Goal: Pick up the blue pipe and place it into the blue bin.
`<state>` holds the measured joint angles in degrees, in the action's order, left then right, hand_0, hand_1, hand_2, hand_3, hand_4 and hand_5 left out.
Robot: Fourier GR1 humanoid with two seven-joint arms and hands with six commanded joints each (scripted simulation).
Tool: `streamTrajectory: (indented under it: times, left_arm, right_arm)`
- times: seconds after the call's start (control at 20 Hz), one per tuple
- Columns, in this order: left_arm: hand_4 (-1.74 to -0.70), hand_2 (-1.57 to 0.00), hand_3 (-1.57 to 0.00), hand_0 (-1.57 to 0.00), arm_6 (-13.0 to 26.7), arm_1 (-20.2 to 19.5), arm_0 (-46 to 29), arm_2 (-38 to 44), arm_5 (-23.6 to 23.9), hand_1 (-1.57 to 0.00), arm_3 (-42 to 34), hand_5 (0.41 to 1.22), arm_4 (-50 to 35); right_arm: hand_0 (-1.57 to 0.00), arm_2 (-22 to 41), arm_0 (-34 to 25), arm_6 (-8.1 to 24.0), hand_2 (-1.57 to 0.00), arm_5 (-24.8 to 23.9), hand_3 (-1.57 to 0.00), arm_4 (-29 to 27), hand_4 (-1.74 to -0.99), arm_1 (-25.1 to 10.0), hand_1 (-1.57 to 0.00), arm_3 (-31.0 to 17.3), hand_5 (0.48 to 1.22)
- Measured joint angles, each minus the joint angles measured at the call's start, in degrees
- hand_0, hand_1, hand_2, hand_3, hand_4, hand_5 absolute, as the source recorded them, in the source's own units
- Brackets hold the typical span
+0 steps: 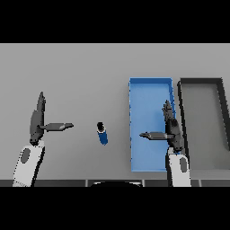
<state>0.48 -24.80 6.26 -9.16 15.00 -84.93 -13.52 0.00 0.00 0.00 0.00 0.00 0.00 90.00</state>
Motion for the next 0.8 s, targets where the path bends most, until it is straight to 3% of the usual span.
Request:
streamTrajectory:
  times: [0.3,0.35,0.45,0.8]
  left_arm:
    - [-1.07,0.0,0.0,0.0,-1.87,-0.51,-2.33,-0.13,-0.48,0.0,-2.07,0.591,-0.31]
    - [-1.07,0.0,0.0,0.0,-4.13,-5.43,-2.74,-1.86,-8.09,0.0,-2.84,0.59,-0.61]
    - [-1.08,0.0,0.0,0.0,-6.17,-10.42,-3.77,-3.13,-16.39,0.0,-3.26,0.587,-1.68]
    - [-1.09,0.0,0.0,0.0,-6.92,-13.9,-3.4,-3.67,-22.68,0.0,-4.27,0.596,-3.7]
  right_arm:
    - [0.0,0.92,2.07,-0.69,0.0,-0.13,0.0,0.29,-1.225,0.37,0.0,2.22,0.617]
    - [0.0,3.07,4.1,-4.38,0.0,1.9,0.0,2.98,-1.224,-2.22,0.0,3.89,0.618]
    - [0.0,5.46,6.97,-5.81,0.0,3.29,0.0,6.29,-1.225,-4.97,0.0,6.97,0.62]
    - [0.0,7.59,7.74,-1.88,0.0,1.8,0.0,10.96,-1.186,-5.66,0.0,8.76,0.598]
